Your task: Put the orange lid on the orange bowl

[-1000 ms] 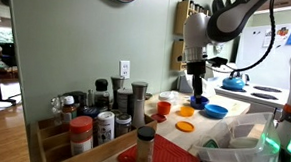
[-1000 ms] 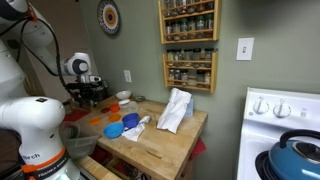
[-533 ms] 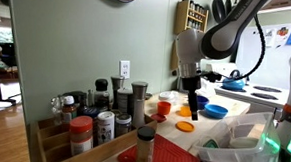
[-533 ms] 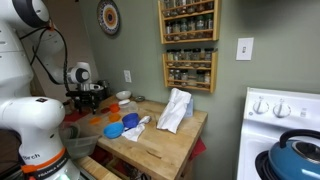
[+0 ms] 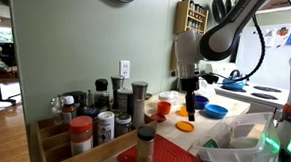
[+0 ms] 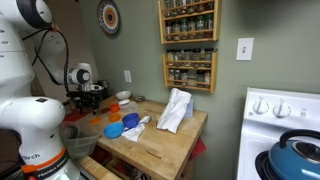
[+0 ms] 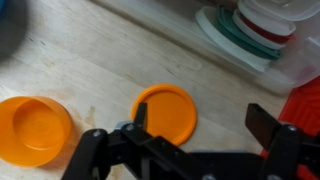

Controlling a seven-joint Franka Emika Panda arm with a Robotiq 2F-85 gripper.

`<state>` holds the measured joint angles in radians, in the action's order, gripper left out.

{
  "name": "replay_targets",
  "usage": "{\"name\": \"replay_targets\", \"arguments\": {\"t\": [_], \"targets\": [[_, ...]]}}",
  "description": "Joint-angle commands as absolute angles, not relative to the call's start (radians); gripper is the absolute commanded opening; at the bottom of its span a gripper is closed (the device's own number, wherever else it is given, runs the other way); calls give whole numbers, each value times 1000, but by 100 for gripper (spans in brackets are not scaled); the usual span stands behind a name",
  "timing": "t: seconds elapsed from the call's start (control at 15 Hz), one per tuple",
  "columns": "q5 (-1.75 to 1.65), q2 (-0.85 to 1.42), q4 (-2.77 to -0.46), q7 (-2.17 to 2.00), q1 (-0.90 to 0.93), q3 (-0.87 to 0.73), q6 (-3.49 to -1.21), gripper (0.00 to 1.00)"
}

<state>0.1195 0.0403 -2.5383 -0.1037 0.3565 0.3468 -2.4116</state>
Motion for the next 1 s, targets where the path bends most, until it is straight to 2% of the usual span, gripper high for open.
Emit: {"name": "replay_targets", "arguments": {"t": [0.0,0.47,0.93], "targets": [[90,71,-2561,-195,358,345,-2530,100],[-95,142,-2580,-392,372,307,-2650,100],[-128,197,-2577,-449,382,276,-2695,100]]}}
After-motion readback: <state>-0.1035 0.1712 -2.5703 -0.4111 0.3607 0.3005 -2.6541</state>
